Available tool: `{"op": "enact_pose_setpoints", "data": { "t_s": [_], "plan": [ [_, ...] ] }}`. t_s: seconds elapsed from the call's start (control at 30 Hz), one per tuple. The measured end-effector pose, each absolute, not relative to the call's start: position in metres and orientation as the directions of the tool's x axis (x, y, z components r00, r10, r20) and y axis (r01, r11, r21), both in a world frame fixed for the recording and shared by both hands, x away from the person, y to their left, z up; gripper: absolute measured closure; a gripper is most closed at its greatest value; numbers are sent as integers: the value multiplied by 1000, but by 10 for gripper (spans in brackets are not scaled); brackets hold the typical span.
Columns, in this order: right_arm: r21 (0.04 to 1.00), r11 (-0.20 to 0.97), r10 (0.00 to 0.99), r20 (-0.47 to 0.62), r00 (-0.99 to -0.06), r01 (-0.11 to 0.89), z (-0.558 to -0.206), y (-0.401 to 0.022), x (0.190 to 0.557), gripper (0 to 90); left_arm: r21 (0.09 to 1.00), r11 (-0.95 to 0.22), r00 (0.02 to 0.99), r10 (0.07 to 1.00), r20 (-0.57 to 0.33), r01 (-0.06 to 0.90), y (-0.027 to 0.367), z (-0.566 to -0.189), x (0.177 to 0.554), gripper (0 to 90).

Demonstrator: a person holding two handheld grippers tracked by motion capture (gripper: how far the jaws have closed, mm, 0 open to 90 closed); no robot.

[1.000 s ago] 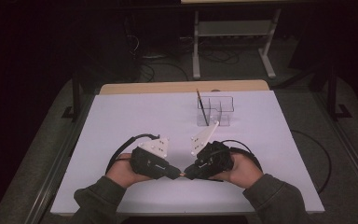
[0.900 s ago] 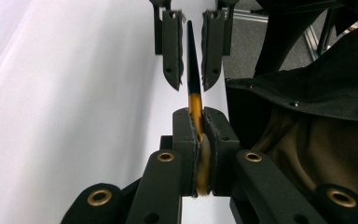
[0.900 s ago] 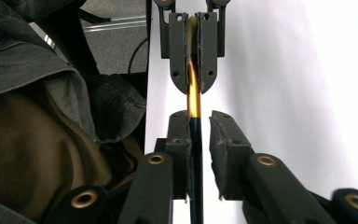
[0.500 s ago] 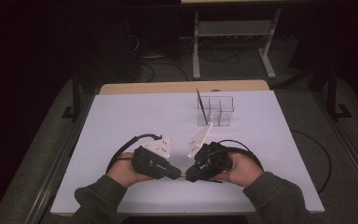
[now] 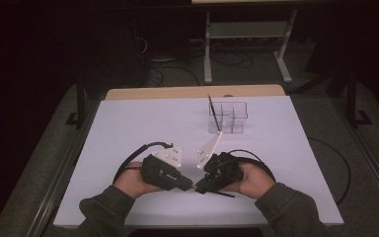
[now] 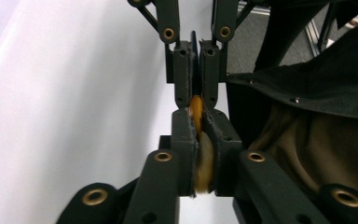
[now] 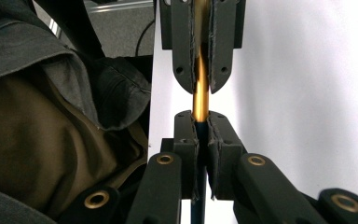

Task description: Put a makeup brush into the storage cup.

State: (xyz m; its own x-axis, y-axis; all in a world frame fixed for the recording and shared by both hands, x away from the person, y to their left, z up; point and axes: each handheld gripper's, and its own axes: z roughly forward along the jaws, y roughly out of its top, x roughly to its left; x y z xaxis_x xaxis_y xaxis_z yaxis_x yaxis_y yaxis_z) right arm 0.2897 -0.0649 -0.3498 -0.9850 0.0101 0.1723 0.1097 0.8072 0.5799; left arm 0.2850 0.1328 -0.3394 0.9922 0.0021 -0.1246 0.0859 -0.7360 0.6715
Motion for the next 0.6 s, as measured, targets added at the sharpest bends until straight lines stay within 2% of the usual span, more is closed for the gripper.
{"op": "enact_pose_setpoints", "data": {
  "t_s": [0.2, 0.6],
  "plan": [
    [587, 800, 21, 184, -983, 127, -354, -72, 291, 827, 686, -719, 992, 35, -119, 108, 139, -337, 286, 698],
    [600, 770, 124, 190, -974, 215, -358, -111, 301, 828, 706, -686, 985, 125, -122, 175, 165, -342, 284, 646]
  ]
}}
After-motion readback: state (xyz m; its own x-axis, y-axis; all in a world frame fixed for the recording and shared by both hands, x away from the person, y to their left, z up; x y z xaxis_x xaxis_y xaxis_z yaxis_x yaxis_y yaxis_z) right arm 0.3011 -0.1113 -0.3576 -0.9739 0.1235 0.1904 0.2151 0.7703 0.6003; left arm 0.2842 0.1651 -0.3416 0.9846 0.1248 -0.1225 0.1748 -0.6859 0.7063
